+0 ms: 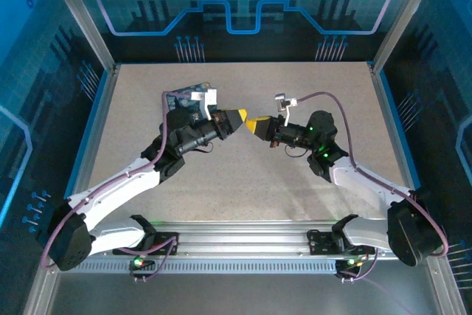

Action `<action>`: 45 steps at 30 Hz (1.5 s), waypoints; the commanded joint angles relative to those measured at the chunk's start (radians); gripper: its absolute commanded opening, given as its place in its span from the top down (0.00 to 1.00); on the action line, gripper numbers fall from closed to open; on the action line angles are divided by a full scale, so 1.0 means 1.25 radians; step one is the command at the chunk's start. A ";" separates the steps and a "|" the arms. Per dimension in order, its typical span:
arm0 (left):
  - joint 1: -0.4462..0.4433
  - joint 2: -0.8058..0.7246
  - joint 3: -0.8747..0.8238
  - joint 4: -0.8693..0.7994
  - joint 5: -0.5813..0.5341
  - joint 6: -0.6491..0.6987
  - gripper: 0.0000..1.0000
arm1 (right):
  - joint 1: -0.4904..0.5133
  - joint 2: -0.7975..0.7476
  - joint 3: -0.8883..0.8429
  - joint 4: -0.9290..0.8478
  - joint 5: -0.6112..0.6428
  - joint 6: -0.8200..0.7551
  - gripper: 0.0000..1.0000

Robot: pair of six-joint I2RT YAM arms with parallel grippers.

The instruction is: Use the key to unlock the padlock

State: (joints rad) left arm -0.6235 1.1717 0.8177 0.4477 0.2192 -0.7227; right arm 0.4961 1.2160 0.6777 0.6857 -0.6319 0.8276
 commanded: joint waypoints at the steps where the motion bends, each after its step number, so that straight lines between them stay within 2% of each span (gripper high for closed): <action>1: 0.014 -0.033 0.007 -0.011 -0.021 0.033 0.61 | -0.014 -0.033 -0.007 -0.088 0.032 -0.058 1.00; 3: 0.034 -0.038 0.020 -0.057 -0.021 0.045 0.48 | -0.017 -0.050 -0.003 -0.144 0.038 -0.088 1.00; 5: 0.062 -0.045 0.030 -0.094 -0.016 0.057 0.40 | -0.022 -0.067 0.002 -0.205 0.047 -0.122 1.00; 13: 0.180 0.028 0.149 -0.370 -0.038 0.175 0.26 | -0.032 -0.128 0.033 -0.475 0.113 -0.255 1.00; 17: 0.207 0.114 0.242 -0.496 -0.097 0.261 0.23 | -0.032 -0.141 0.049 -0.574 0.147 -0.302 1.00; 19: 0.213 0.171 0.295 -0.560 -0.159 0.304 0.21 | -0.032 -0.146 0.053 -0.602 0.161 -0.315 1.00; 28: 0.242 0.435 0.500 -0.676 -0.280 0.408 0.10 | -0.034 -0.153 0.059 -0.667 0.195 -0.343 1.00; 37: 0.246 0.636 0.666 -0.719 -0.295 0.451 0.07 | -0.035 -0.155 0.057 -0.690 0.202 -0.349 1.00; 45: 0.247 0.738 0.749 -0.755 -0.290 0.468 0.07 | -0.036 -0.155 0.055 -0.691 0.199 -0.350 1.00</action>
State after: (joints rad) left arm -0.3244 2.0628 1.7042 -0.4446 -0.1280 -0.1726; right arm 0.4633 1.0397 0.7219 -0.1612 -0.3916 0.4057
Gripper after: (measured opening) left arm 0.929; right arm 0.057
